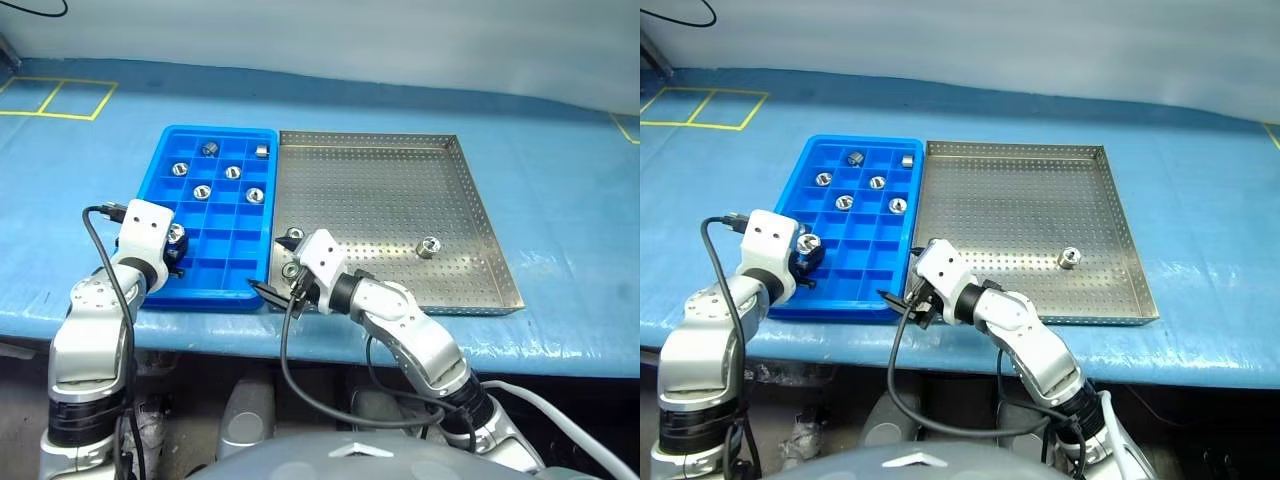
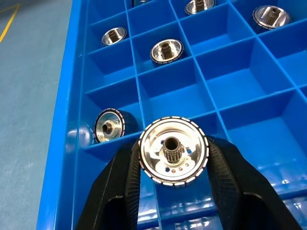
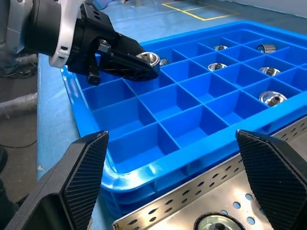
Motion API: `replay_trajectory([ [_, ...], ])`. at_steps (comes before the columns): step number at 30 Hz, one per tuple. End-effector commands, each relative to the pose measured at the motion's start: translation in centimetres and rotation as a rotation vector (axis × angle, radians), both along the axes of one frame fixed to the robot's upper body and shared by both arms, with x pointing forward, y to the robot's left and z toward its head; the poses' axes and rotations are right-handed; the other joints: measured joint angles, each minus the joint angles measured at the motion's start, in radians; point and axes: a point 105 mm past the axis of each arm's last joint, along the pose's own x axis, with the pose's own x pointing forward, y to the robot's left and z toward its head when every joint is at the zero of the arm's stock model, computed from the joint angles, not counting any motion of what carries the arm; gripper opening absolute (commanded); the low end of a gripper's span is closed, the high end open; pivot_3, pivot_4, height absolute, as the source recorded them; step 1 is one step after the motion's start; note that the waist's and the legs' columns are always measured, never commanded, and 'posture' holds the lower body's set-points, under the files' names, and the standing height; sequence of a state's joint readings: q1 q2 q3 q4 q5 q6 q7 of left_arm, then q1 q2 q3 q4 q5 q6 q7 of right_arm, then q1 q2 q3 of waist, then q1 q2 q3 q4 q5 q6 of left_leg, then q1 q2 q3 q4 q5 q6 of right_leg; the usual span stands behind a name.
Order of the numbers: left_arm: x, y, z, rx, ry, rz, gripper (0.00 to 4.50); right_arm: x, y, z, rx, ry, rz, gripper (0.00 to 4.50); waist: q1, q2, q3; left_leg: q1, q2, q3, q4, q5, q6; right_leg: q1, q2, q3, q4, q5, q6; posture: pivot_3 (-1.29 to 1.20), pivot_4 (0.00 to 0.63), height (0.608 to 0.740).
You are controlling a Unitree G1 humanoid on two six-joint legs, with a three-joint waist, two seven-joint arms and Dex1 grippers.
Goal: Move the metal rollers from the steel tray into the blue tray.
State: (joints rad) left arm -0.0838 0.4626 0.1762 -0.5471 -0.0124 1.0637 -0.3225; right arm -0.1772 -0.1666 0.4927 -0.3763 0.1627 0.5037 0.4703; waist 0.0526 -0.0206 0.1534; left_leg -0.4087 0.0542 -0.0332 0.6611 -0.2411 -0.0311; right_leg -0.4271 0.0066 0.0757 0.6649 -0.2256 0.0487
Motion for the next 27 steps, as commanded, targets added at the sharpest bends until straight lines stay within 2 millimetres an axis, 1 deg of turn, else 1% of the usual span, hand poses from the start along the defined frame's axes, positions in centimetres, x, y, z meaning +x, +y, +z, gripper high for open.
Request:
replay_trajectory([
  [1, 0.1, -0.2, 0.5, 0.006, -0.013, -0.009, 2.73, -0.4, 0.2, 1.8, 0.043, -0.06, -0.001, 4.5, -0.007, 0.0, 0.0, 0.0, 0.0, 0.0, 0.0, 0.0, 0.0, 0.0, 0.0, 0.0, 0.0, 0.0, 0.0, 0.18, 0.15, 0.74],
  [4, 0.1, -0.4, 0.6, 0.001, -0.015, -0.019, 3.75, -0.5, 0.1, 1.8, 0.045, -0.06, -0.01, 4.5, -0.012, 0.0, 0.0, 0.0, 0.0, 0.0, 0.0, 0.0, 0.0, 0.0, 0.0, 0.0, 0.0, 0.0, 0.0, 0.18, 0.15, 0.74],
  [6, 0.3, -0.9, 1.2, -0.01, -0.03, -0.044, 4.37, -0.5, 0.0, 1.9, 0.045, -0.061, -0.02, 4.5, -0.012, 0.0, 0.0, 0.0, 0.0, 0.0, 0.0, 0.0, 0.0, 0.0, 0.0, 0.0, 0.0, 0.0, 0.0, 0.18, 0.15, 0.74],
  [8, 0.9, -1.9, 2.3, -0.046, -0.069, -0.09, 4.37, -0.4, -0.3, 2.0, 0.049, -0.06, -0.034, 4.5, -0.01, 0.0, 0.0, 0.0, 0.0, 0.0, 0.0, 0.0, 0.0, 0.0, 0.0, 0.0, 0.0, 0.0, 0.0, 0.14, 0.15, 0.74],
  [12, 2.3, -5.5, 5.7, -0.142, -0.167, -0.302, 4.37, -0.1, -1.6, 2.1, 0.048, -0.057, -0.1, 4.5, -0.01, -0.001, 0.0, -0.001, 0.0, 0.0, 0.001, 0.0, 0.0, 0.0, 0.0, -0.001, 0.0, 0.0, 0.0, 0.11, 0.15, 0.74],
  [15, 3.4, -8.1, 7.8, -0.175, -0.206, -0.461, 4.37, 0.1, -3.3, 2.0, 0.045, -0.039, -0.174, 4.5, -0.016, -0.001, 0.0, -0.001, -0.001, 0.0, 0.001, 0.0, -0.001, 0.0, -0.001, 0.0, -0.001, 0.0, 0.001, 0.09, 0.15, 0.74],
  [17, 4.1, -10.2, 8.7, -0.201, -0.206, -0.574, 4.37, 0.0, -4.8, 1.8, 0.029, -0.024, -0.231, 4.5, -0.02, -0.001, 0.0, -0.001, -0.001, 0.0, 0.001, 0.0, -0.001, 0.0, -0.001, 0.001, -0.002, 0.0, 0.001, 0.06, 0.15, 0.74],
  [19, 4.3, -12.3, 8.8, -0.225, -0.174, -0.708, 4.37, -0.2, -6.4, 1.5, 0.01, -0.011, -0.29, 4.5, -0.029, -0.001, 0.0, -0.001, -0.001, 0.0, 0.001, 0.0, -0.001, 0.0, 0.0, 0.0, -0.002, 0.001, 0.001, 0.03, 0.15, 0.74],
  [21, 4.2, -14.2, 8.5, -0.238, -0.121, -0.848, 4.37, -0.6, -8.1, 1.3, -0.003, 0.003, -0.356, 4.5, -0.041, 0.0, 0.0, -0.002, -0.001, 0.0, 0.0, 0.0, 0.0, 0.0, 0.0, 0.001, -0.002, 0.0, 0.001, 0.01, 0.15, 0.74],
  [23, 4.2, -15.3, 8.0, -0.237, -0.08, -0.934, 4.37, -0.8, -9.3, 1.3, -0.007, 0.015, -0.404, 4.5, -0.056, 0.0, 0.0, -0.002, -0.001, 0.0, 0.0, 0.0, 0.0, 0.0, 0.0, 0.001, -0.002, 0.0, 0.001, -0.01, 0.15, 0.74],
  [24, 4.3, -16.0, 7.6, -0.241, -0.052, -0.981, 4.37, -1.0, -10.1, 1.2, -0.013, 0.021, -0.436, 4.5, -0.066, 0.0, 0.0, -0.002, -0.001, 0.0, 0.0, 0.0, 0.0, 0.0, 0.0, 0.001, -0.002, 0.001, 0.001, -0.02, 0.15, 0.74],
  [27, 4.1, -17.8, 5.8, -0.168, 0.033, -1.135, 4.37, -1.6, -12.3, 1.1, -0.031, 0.038, -0.523, 4.5, -0.083, 0.0, 0.0, -0.001, -0.001, 0.0, 0.0, 0.0, 0.0, 0.0, 0.001, 0.001, -0.001, 0.0, 0.001, -0.05, 0.15, 0.74],
])
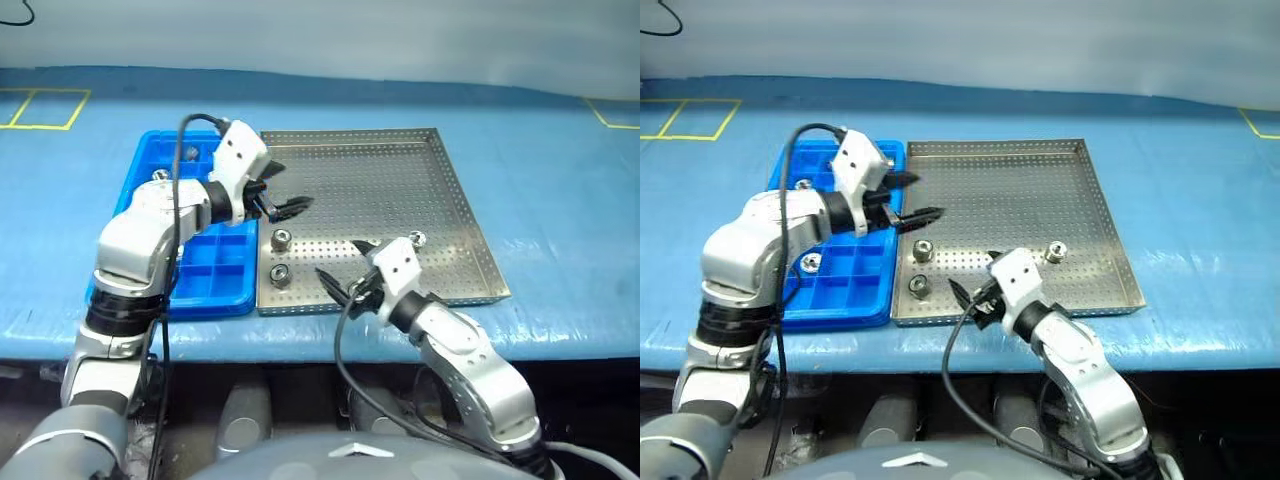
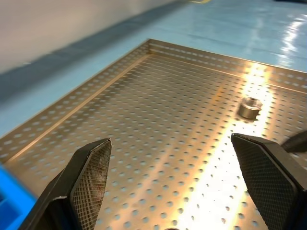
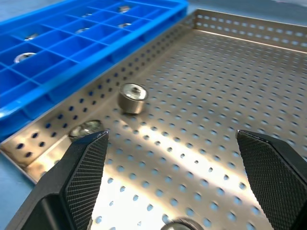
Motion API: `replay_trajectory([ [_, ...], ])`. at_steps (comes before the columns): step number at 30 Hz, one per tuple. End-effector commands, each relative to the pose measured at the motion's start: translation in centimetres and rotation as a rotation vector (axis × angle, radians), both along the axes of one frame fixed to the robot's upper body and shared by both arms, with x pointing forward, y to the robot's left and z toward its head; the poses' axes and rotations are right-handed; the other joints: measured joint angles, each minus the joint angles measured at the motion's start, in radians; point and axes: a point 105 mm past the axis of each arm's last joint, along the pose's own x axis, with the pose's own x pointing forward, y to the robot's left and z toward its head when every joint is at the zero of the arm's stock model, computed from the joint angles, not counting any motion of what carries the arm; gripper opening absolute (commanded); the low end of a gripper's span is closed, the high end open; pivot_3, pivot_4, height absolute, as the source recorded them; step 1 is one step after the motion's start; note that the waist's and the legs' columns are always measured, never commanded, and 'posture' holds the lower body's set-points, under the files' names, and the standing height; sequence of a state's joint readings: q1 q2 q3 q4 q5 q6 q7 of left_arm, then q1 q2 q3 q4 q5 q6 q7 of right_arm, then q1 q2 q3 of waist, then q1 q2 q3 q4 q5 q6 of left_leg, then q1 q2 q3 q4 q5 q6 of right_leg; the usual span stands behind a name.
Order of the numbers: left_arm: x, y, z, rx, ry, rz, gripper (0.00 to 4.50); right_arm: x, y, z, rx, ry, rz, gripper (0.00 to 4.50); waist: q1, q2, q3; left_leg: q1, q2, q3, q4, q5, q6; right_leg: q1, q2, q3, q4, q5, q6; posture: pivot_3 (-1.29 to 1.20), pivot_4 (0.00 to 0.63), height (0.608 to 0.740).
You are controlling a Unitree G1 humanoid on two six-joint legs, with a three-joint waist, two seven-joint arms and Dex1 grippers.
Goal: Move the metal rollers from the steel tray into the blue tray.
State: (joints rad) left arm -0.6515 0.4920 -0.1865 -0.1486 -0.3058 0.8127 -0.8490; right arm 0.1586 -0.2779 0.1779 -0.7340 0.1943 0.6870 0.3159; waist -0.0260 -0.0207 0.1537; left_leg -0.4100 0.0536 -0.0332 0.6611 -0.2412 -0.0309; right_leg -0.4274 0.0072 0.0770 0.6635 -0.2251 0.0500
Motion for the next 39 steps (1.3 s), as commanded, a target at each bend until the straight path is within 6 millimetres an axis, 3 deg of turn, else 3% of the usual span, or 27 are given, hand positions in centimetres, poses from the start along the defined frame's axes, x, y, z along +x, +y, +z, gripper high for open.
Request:
replay_trajectory([
  [1, -0.4, -1.7, -0.9, 0.077, -0.017, -0.173, 4.37, -0.6, -1.6, 1.5, 0.006, -0.044, -0.064, 4.5, -0.011, 0.0, 0.0, 0.0, 0.0, 0.0, 0.0, 0.0, 0.0, 0.0, 0.0, 0.0, 0.0, 0.0, 0.0, -0.06, 0.15, 0.74],
  [6, -0.1, -2.4, -3.9, 0.224, -0.006, -0.306, 4.37, -1.1, -2.4, 1.5, 0.0, -0.032, -0.116, 4.5, -0.039, 0.001, 0.0, 0.0, 0.0, 0.001, 0.001, 0.0, 0.0, 0.0, 0.0, 0.002, 0.001, -0.001, -0.001, -0.09, 0.15, 0.74],
  [10, -0.3, -2.9, -5.1, 0.321, -0.074, -0.443, 4.37, -1.2, -2.3, 1.5, 0.01, -0.032, -0.132, 4.5, -0.051, 0.001, 0.0, 0.0, 0.0, 0.001, 0.001, 0.0, 0.0, -0.001, 0.0, 0.003, 0.001, 0.0, -0.001, -0.1, 0.15, 0.74],
  [15, -0.5, -3.4, -5.9, 0.395, -0.216, -0.604, 4.37, -1.3, -2.4, 1.8, 0.019, -0.04, -0.15, 4.5, -0.053, 0.001, 0.0, 0.0, 0.0, 0.002, 0.001, 0.0, 0.001, -0.001, 0.0, 0.003, 0.0, 0.0, -0.001, -0.13, 0.15, 0.74],
  [23, -2.1, -4.2, -5.8, 0.394, -0.237, -0.802, 4.37, -1.2, -2.9, 2.0, 0.03, -0.051, -0.186, 4.5, -0.06, 0.001, 0.0, -0.001, 0.0, 0.002, 0.001, 0.0, 0.001, -0.001, 0.001, 0.005, 0.0, 0.0, 0.0, -0.14, 0.15, 0.74],
  [30, -2.6, -4.4, -7.2, 0.537, -0.327, -0.961, 4.37, -1.1, -3.3, 2.8, 0.069, -0.072, -0.205, 4.5, -0.068, 0.001, 0.0, -0.001, -0.001, 0.002, 0.001, 0.0, 0.001, -0.001, 0.001, 0.006, 0.0, 0.0, 0.0, -0.15, 0.15, 0.74],
  [39, -2.0, -6.2, -8.8, 0.613, -0.434, -1.037, 4.37, -1.3, -3.4, 2.8, 0.082, -0.072, -0.234, 4.5, -0.08, 0.001, 0.0, -0.001, -0.002, 0.003, 0.002, 0.0, 0.002, 0.0, 0.002, 0.009, 0.0, 0.0, 0.0, -0.2, 0.15, 0.74],
])
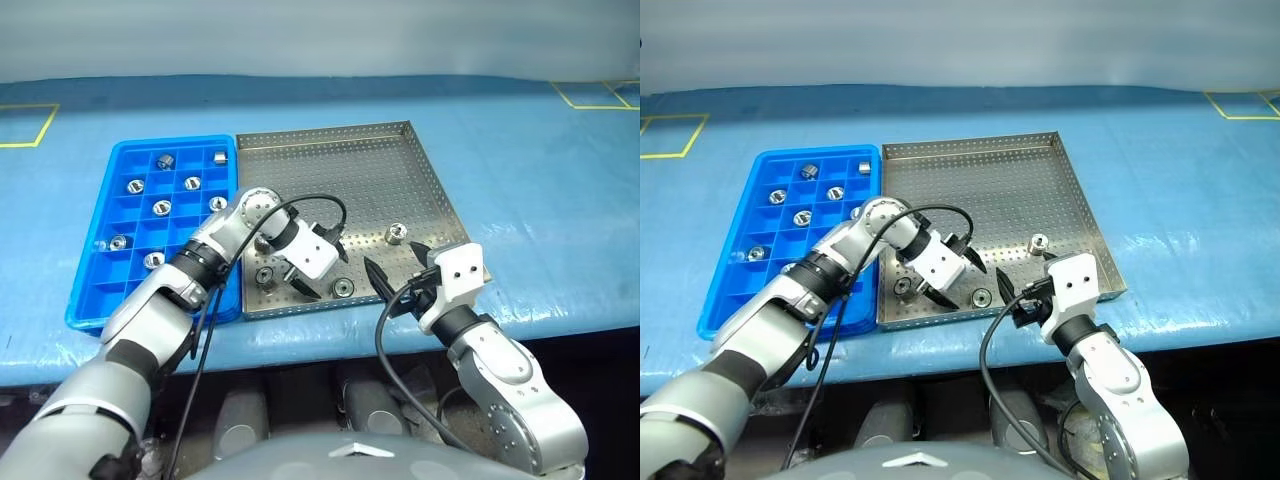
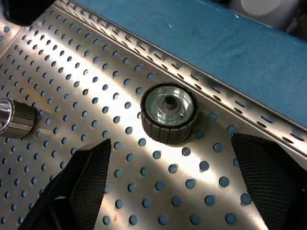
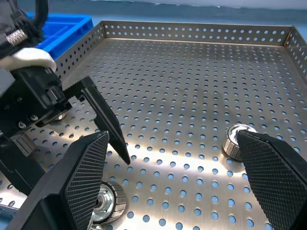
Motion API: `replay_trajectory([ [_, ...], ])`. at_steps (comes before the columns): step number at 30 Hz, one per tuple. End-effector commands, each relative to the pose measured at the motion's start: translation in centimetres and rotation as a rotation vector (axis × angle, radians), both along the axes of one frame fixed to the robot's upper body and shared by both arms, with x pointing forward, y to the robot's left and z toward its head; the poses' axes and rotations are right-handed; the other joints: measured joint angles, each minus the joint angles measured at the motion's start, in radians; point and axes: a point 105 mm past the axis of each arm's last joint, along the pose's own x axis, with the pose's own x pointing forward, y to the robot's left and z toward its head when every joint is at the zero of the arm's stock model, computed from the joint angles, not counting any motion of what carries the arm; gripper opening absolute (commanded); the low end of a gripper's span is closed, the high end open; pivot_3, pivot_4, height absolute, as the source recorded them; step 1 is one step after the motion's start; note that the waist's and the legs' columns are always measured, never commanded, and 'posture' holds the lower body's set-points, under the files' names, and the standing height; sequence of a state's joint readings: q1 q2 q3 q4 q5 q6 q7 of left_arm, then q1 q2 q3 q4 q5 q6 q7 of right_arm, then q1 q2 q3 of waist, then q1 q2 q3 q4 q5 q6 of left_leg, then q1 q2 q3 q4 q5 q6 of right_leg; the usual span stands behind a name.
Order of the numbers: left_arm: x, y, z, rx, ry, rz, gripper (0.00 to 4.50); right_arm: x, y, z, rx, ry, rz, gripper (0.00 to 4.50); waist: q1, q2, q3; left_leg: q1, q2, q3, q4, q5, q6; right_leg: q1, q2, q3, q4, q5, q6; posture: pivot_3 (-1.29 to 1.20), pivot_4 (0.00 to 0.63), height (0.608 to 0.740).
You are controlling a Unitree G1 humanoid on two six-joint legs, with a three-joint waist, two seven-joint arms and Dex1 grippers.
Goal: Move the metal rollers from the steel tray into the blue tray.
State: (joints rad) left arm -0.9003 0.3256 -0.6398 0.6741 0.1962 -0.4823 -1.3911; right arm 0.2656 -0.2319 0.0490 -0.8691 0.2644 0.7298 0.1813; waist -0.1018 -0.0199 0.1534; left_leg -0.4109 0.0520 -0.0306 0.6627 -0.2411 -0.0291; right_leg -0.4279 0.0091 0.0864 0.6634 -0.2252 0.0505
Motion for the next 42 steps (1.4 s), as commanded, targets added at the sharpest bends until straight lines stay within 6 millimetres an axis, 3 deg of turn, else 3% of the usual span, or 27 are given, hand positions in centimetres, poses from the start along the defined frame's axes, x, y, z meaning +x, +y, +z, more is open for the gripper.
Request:
replay_trajectory([
  [1, 0.7, -1.0, 0.8, -0.02, -0.056, -0.024, 4.37, -0.4, 0.0, 1.4, 0.016, -0.058, -0.013, 4.5, -0.007, 0.0, 0.0, 0.0, 0.0, 0.0, 0.0, 0.0, 0.0, 0.0, 0.0, 0.0, 0.0, 0.0, 0.0, -0.2, 0.15, 0.74],
  [15, 0.6, -1.6, 0.0, 0.016, 0.007, -0.044, 4.37, -0.4, -0.7, 1.3, -0.008, -0.06, -0.065, 4.5, -0.072, 0.0, 0.0, 0.0, -0.006, 0.002, 0.0, 0.001, 0.005, 0.001, 0.001, 0.014, 0.0, 0.001, 0.007, -0.23, 0.15, 0.74],
  [18, 0.3, -1.7, -0.2, 0.029, 0.054, -0.049, 3.8, -0.3, -0.9, 1.2, -0.017, -0.06, -0.081, 4.5, -0.081, 0.0, 0.0, 0.0, -0.007, 0.002, 0.0, 0.001, 0.005, 0.001, 0.001, 0.014, 0.0, 0.001, 0.007, -0.23, 0.15, 0.74],
  [24, 0.0, -2.1, -0.5, 0.031, 0.079, -0.05, 1.9, -0.3, -1.0, 0.9, -0.033, -0.054, -0.095, 4.5, -0.092, 0.0, 0.0, -0.001, -0.007, 0.002, 0.0, 0.001, 0.005, 0.001, 0.001, 0.014, 0.0, 0.001, 0.008, -0.24, 0.15, 0.74],
  [32, 0.4, -2.4, -0.4, 0.015, 0.072, -0.01, 1.89, -0.4, -1.0, 0.8, -0.028, -0.051, -0.104, 4.5, -0.106, 0.0, 0.0, -0.001, -0.007, 0.002, 0.0, 0.001, 0.005, 0.001, 0.001, 0.015, 0.0, 0.001, 0.008, -0.25, 0.15, 0.74],
  [38, 1.8, -3.6, 3.3, -0.195, 0.077, 0.1, 1.89, -0.2, -0.8, 0.8, -0.02, -0.051, -0.091, 4.5, -0.106, 0.0, 0.0, -0.001, -0.007, 0.002, 0.0, 0.001, 0.005, 0.001, 0.001, 0.015, 0.0, 0.001, 0.009, -0.19, 0.15, 0.74],
  [42, 4.5, -2.4, 6.7, -0.347, 0.002, 0.278, 1.89, 0.3, -0.2, 0.9, -0.014, -0.054, -0.057, 4.5, -0.101, 0.0, 0.0, -0.001, -0.007, 0.002, 0.0, 0.001, 0.005, 0.001, 0.001, 0.016, 0.0, 0.004, 0.013, -0.15, 0.15, 0.74],
])
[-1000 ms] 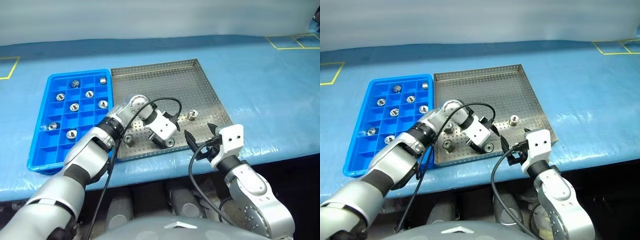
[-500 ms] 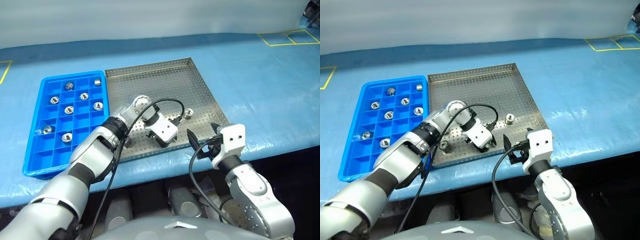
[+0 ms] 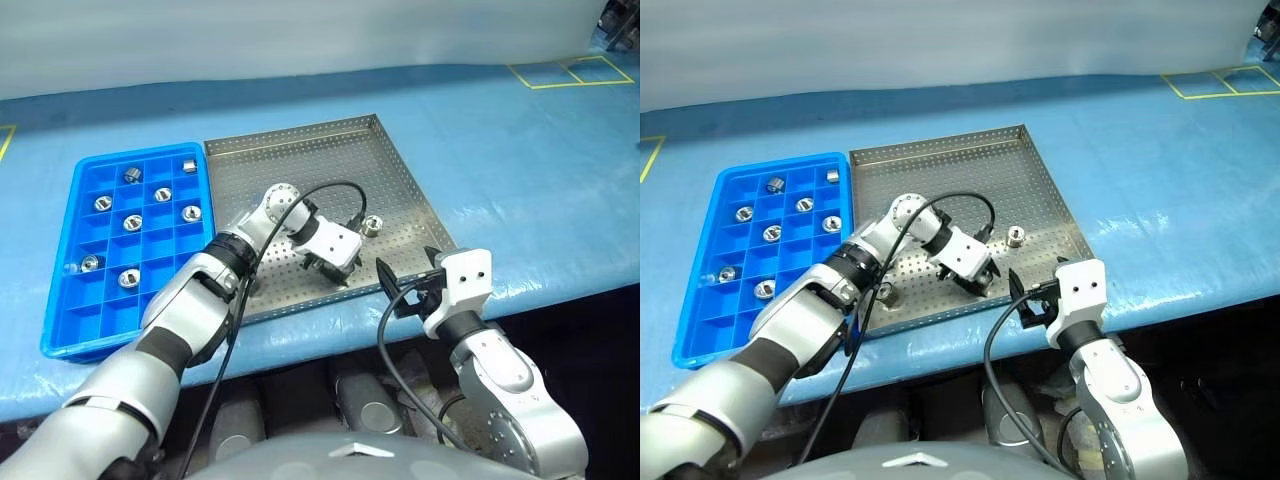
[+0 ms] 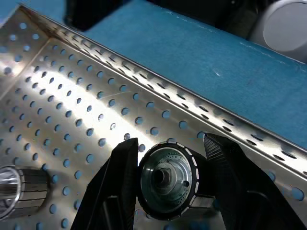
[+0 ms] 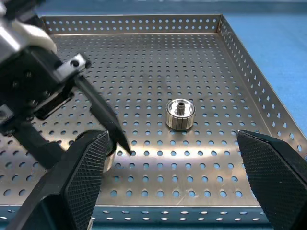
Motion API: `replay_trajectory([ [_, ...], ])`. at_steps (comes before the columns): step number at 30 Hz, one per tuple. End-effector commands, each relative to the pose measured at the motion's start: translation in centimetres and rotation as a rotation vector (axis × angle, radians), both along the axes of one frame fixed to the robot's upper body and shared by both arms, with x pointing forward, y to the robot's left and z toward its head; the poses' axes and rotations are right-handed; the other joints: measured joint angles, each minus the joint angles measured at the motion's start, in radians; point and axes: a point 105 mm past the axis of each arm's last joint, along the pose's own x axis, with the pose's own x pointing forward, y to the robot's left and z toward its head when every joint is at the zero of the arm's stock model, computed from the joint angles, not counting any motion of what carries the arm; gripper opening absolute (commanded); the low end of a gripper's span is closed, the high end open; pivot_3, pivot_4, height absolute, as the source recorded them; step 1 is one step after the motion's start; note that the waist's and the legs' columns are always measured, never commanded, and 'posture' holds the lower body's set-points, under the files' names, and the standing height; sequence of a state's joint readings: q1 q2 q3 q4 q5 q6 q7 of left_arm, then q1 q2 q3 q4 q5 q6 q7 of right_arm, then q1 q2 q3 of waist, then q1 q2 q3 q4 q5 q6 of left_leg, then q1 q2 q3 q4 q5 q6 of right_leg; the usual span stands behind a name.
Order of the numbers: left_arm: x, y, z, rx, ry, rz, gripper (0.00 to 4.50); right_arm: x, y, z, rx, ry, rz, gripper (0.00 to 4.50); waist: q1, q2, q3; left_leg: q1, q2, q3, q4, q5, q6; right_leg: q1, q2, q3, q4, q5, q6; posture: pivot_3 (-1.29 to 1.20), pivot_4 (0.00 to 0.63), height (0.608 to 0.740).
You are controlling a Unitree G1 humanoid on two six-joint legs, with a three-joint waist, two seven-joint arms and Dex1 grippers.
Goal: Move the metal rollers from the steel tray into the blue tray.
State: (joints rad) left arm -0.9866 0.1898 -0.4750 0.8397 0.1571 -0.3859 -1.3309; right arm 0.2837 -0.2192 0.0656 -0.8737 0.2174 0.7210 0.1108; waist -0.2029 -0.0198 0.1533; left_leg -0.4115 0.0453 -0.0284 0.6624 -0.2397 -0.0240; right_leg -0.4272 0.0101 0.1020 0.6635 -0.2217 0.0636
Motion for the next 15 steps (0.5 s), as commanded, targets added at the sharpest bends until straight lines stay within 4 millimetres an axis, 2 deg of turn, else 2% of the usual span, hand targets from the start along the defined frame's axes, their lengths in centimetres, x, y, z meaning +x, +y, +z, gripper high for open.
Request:
replay_trajectory([
  [1, 2.3, 1.2, 4.3, -0.147, -0.098, 0.149, 1.89, 0.3, 0.7, 1.1, 0.016, -0.053, 0.04, 4.5, 0.001, 0.0, 0.0, 0.0, 0.0, 0.0, 0.0, 0.0, 0.0, 0.0, 0.0, 0.0, 0.0, 0.0, 0.0, -0.12, 0.15, 0.74],
  [6, 3.4, 5.9, 7.1, -0.267, -0.161, 0.388, 1.89, 1.5, 2.4, 1.6, 0.03, -0.067, 0.139, 4.5, 0.022, 0.001, 0.0, 0.002, 0.0, 0.0, -0.002, 0.0, 0.0, 0.0, 0.001, 0.001, 0.001, 0.0, 0.0, -0.04, 0.15, 0.74],
  [8, 3.3, 8.6, 7.5, -0.295, -0.172, 0.531, 1.89, 2.1, 3.6, 1.7, 0.035, -0.074, 0.205, 4.5, 0.035, 0.002, 0.0, 0.002, 0.001, 0.0, -0.003, 0.0, 0.0, -0.001, 0.001, 0.001, 0.002, 0.0, 0.0, 0.01, 0.15, 0.74],
  [10, 2.8, 9.9, 7.8, -0.315, -0.171, 0.612, 1.89, 2.5, 4.4, 1.8, 0.035, -0.079, 0.247, 4.5, 0.06, 0.002, 0.001, 0.002, 0.001, 0.0, -0.004, 0.0, 0.0, -0.001, 0.001, 0.001, 0.002, 0.0, 0.0, 0.04, 0.15, 0.74],
  [15, 0.6, 16.4, 8.3, -0.413, -0.188, 0.995, 1.89, 3.2, 10.2, 2.7, 0.039, -0.117, 0.545, 4.5, 0.129, 0.002, 0.001, 0.001, 0.001, -0.001, -0.003, 0.0, 0.0, -0.001, 0.0, -0.001, 0.002, 0.0, -0.001, 0.15, 0.15, 0.74],
])
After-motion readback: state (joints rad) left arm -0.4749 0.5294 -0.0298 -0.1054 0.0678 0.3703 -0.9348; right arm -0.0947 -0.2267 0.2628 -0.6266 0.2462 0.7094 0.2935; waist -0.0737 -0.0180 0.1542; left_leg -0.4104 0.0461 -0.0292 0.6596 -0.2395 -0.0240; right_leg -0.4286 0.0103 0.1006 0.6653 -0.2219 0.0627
